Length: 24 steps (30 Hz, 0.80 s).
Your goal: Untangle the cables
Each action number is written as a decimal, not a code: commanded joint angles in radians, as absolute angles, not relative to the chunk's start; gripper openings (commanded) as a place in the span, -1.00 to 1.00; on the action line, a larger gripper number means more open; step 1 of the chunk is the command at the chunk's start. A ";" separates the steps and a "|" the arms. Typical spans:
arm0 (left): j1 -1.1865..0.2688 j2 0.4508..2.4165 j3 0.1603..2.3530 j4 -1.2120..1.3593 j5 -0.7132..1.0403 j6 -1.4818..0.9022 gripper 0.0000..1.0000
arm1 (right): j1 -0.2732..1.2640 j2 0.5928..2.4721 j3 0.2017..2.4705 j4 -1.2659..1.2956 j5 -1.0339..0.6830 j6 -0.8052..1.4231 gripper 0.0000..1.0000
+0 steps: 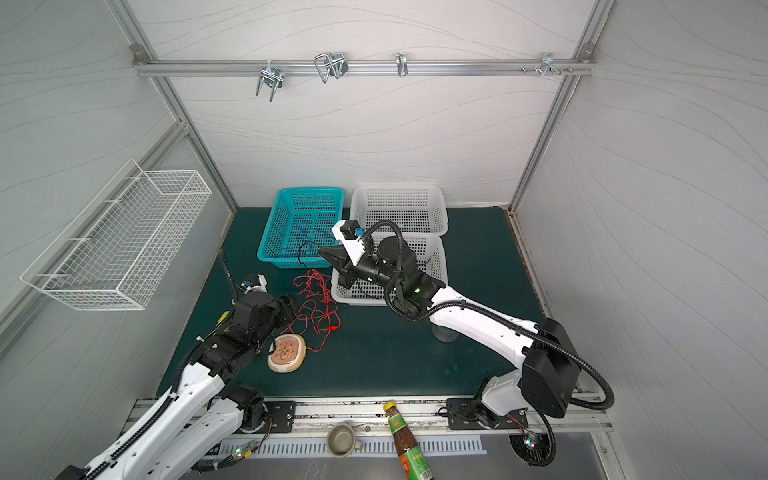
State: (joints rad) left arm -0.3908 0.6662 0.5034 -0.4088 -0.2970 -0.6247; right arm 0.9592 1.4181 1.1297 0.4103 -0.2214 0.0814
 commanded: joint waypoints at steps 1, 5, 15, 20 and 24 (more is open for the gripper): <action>-0.388 0.646 0.502 -0.367 -0.325 -0.629 0.40 | 0.957 1.383 1.179 0.432 -0.262 0.044 -1.00; -0.388 0.641 0.499 -0.377 -0.331 -0.635 0.40 | 0.957 1.374 1.227 0.412 -0.261 -0.004 -1.00; -0.387 0.625 0.488 -0.385 -0.339 -0.639 0.40 | 0.957 1.335 1.236 0.454 -0.193 -0.091 -1.00; -0.388 0.616 0.486 -0.395 -0.342 -0.640 0.40 | 0.957 1.303 1.225 0.460 -0.129 -0.156 -1.00; -0.388 0.612 0.485 -0.400 -0.351 -0.640 0.40 | 0.957 1.264 1.209 0.470 -0.040 -0.227 -1.00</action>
State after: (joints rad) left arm -0.3908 0.6228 0.4801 -0.4129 -0.3225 -0.6254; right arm 0.9592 1.3167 1.2114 0.4122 -0.1226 -0.1398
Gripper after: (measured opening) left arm 0.699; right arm 0.053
